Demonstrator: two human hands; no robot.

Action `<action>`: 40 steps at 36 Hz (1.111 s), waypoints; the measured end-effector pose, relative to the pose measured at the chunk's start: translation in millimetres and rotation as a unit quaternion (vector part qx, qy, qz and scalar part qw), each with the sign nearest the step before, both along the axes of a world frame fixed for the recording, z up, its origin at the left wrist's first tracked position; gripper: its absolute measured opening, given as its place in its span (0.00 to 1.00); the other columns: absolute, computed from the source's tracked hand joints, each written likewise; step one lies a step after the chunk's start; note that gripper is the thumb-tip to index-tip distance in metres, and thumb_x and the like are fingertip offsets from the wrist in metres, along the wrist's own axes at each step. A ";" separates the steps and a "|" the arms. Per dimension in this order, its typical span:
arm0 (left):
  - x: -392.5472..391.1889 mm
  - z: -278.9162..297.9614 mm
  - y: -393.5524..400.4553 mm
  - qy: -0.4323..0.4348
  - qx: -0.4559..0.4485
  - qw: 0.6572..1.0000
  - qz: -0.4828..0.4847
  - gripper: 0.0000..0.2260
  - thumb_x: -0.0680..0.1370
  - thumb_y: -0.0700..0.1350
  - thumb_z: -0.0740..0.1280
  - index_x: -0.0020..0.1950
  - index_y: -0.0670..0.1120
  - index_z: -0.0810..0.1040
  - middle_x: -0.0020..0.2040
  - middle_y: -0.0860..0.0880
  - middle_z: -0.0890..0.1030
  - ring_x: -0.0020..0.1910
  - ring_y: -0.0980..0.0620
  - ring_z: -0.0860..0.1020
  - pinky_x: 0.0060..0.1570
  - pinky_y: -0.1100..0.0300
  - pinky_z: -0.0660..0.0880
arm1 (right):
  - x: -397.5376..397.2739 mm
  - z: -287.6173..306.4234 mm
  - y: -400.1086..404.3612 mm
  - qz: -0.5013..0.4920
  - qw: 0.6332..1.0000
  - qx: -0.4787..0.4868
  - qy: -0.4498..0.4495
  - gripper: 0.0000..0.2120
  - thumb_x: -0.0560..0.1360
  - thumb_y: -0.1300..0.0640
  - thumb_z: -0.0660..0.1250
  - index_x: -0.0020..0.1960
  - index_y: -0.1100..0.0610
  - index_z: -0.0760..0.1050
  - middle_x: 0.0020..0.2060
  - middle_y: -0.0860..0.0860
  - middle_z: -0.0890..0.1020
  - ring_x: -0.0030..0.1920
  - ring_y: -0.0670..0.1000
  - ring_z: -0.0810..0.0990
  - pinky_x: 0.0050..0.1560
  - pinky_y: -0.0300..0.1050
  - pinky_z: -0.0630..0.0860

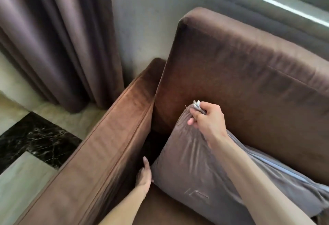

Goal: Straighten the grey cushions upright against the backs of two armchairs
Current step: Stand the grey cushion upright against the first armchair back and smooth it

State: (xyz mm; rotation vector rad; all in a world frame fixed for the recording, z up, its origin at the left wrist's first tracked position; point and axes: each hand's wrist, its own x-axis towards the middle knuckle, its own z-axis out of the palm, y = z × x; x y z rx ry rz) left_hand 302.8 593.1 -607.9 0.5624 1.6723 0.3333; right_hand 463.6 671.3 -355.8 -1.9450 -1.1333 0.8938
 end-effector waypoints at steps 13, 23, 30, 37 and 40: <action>-9.1 58.5 27.0 0.029 0.012 0.995 -0.099 0.36 0.82 0.66 0.42 0.70 0.46 0.77 0.58 0.39 0.85 0.29 0.48 0.77 0.30 0.58 0.68 | 46.2 23.5 -55.3 0.040 0.989 -0.034 0.140 0.16 0.77 0.62 0.71 0.62 0.50 0.77 0.44 0.51 0.86 0.36 0.51 0.85 0.32 0.39 0.78; 35.8 209.6 100.1 -0.148 0.353 0.910 -0.158 0.10 0.80 0.49 0.70 0.61 0.54 0.82 0.35 0.54 0.80 0.24 0.55 0.68 0.27 0.68 0.66 | 217.6 28.9 -183.0 -0.137 0.968 -0.167 -0.124 0.14 0.70 0.55 0.79 0.54 0.53 0.81 0.28 0.47 0.83 0.25 0.49 0.83 0.27 0.38 0.76; 52.0 234.2 113.7 -0.024 0.397 0.897 -0.192 0.05 0.75 0.39 0.74 0.40 0.47 0.85 0.28 0.43 0.81 0.24 0.55 0.73 0.29 0.65 0.72 | 256.8 25.2 -206.5 -0.130 0.941 -0.142 -0.277 0.05 0.71 0.64 0.76 0.40 0.56 0.82 0.27 0.52 0.83 0.36 0.53 0.82 0.36 0.44 0.70; 57.2 235.0 114.9 0.061 0.416 0.897 -0.139 0.03 0.76 0.40 0.74 0.43 0.47 0.85 0.23 0.52 0.78 0.23 0.59 0.73 0.33 0.64 0.74 | 264.6 4.5 -213.7 -0.187 0.953 -0.038 -0.236 0.09 0.72 0.66 0.74 0.37 0.54 0.79 0.26 0.51 0.81 0.29 0.44 0.79 0.37 0.25 0.69; 61.4 246.7 113.7 0.140 0.446 0.861 -0.197 0.03 0.76 0.45 0.73 0.42 0.50 0.85 0.23 0.54 0.78 0.24 0.59 0.76 0.38 0.61 0.73 | 269.5 -8.9 -230.0 -0.226 0.962 0.013 -0.154 0.08 0.73 0.65 0.74 0.47 0.54 0.82 0.33 0.51 0.84 0.30 0.39 0.81 0.38 0.23 0.71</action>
